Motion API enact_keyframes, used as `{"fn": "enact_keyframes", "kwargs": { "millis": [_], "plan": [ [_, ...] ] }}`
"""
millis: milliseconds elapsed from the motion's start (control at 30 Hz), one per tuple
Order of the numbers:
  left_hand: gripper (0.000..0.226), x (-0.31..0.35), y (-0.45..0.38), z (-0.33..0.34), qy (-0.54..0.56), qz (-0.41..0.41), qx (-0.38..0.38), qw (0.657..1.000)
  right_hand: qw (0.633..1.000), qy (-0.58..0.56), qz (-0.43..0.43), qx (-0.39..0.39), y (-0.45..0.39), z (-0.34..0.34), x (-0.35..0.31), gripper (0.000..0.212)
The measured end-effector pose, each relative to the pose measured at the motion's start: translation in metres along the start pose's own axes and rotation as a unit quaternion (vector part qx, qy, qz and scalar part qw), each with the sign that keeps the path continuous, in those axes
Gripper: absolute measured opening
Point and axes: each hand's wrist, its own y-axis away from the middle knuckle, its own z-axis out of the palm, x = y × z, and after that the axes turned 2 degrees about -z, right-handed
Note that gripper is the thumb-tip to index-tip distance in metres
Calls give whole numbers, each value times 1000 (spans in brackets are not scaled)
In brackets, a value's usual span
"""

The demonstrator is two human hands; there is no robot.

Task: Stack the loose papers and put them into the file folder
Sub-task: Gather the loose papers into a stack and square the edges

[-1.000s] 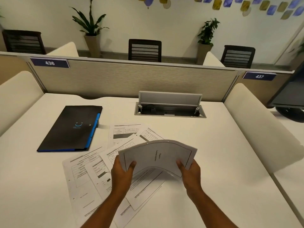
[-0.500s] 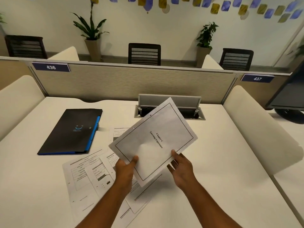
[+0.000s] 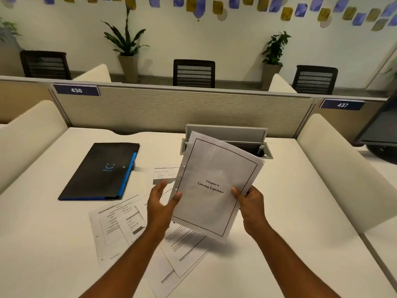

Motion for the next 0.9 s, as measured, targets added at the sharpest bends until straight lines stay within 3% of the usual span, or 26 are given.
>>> {"fn": "enact_keyframes", "kwargs": {
  "millis": [133, 300, 400, 900],
  "plan": [
    [59, 35, -15, 11, -48, 55, -59, 996, 998, 38, -32, -40, 3, 0, -6, 23],
    [30, 57, -19, 22, -49, 43, -36, 997, 991, 87, -83, -56, 4, 3, -14, 18],
    [24, 54, -14, 27, -35, 44, -17, 998, 987, 101, -111, -48, 7, 5, -18, 22],
    [40, 40, -6, 37, -94, 66, -60, 992, 989, 105, -108, -4, 3, 13, -11, 30]
  ]
}}
